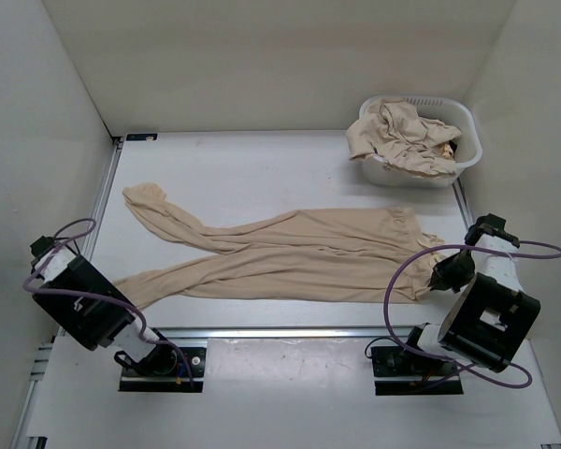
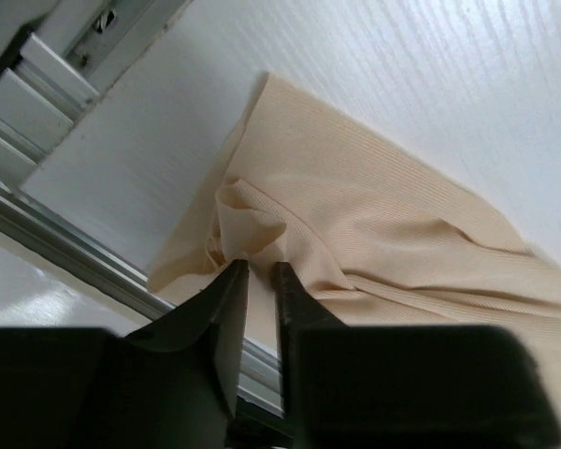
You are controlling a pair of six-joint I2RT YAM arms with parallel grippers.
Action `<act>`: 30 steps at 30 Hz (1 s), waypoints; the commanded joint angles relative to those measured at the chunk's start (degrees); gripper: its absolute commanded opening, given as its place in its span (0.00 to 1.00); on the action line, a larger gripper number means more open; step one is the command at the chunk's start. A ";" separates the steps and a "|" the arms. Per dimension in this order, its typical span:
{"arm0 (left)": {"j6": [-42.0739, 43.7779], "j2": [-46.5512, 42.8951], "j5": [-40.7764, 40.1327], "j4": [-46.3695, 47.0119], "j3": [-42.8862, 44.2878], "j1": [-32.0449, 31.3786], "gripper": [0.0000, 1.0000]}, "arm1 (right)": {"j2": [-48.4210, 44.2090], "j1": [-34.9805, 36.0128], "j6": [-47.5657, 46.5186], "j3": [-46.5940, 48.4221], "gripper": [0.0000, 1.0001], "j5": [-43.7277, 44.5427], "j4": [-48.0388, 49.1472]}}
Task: Fold and stack the trousers
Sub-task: Flatten the trousers out
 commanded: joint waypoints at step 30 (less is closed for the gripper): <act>0.21 5.46 -6.87 -12.84 40.60 -13.02 0.14 | 0.89 -9.10 1.48 24.11 0.00 -2.54 -8.90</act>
